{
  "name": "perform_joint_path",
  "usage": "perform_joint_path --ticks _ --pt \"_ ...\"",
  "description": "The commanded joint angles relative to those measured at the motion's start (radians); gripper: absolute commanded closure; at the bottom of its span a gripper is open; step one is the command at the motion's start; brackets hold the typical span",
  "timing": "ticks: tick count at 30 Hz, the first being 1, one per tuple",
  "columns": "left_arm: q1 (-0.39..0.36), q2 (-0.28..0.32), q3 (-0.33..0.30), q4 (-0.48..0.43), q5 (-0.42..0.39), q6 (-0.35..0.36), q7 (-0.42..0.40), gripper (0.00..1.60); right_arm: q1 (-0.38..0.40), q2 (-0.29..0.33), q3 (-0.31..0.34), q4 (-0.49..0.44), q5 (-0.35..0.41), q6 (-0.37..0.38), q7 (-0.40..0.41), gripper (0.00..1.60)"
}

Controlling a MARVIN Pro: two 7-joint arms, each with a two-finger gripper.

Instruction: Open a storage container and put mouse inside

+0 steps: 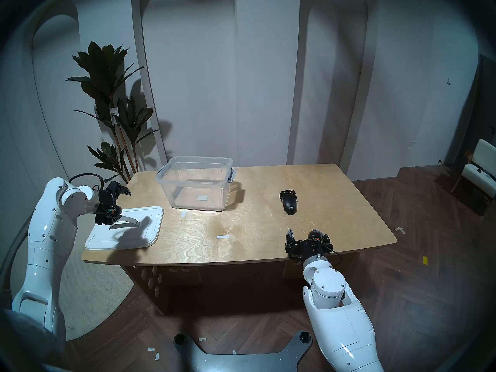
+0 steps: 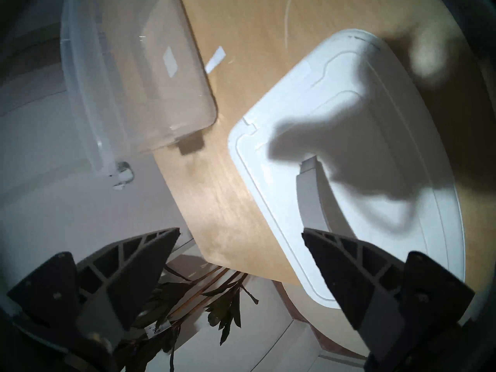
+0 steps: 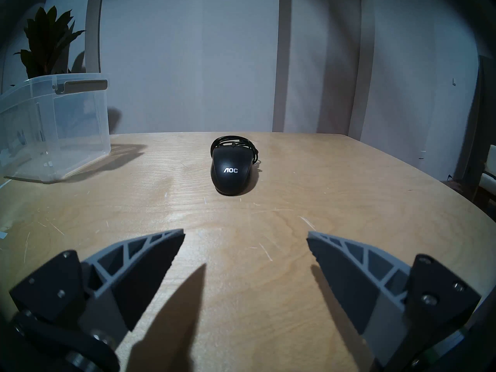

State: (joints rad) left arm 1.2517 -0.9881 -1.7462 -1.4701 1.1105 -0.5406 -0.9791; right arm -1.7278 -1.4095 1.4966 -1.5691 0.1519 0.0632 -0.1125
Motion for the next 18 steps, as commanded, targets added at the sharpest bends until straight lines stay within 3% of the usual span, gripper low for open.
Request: perform_joint_path --ticks 1,9,10,18 --pt "0.011 -0.117 -0.150 -0.035 -0.135 0.085 0.130 0.00 0.009 0.000 0.000 -0.020 0.000 -0.008 0.000 0.00" --pt "0.010 -0.218 -0.169 -0.020 -0.273 0.234 0.267 0.00 0.010 0.002 -0.002 -0.019 0.002 -0.008 -0.002 0.00" --pt "0.004 -0.210 -0.158 -0.017 -0.297 0.246 0.263 0.00 0.010 0.002 -0.002 -0.019 0.003 -0.008 -0.002 0.00" --pt "-0.039 -0.327 -0.197 0.017 -0.484 0.396 0.407 0.00 0.010 0.004 -0.005 -0.018 0.005 -0.008 -0.005 0.00"
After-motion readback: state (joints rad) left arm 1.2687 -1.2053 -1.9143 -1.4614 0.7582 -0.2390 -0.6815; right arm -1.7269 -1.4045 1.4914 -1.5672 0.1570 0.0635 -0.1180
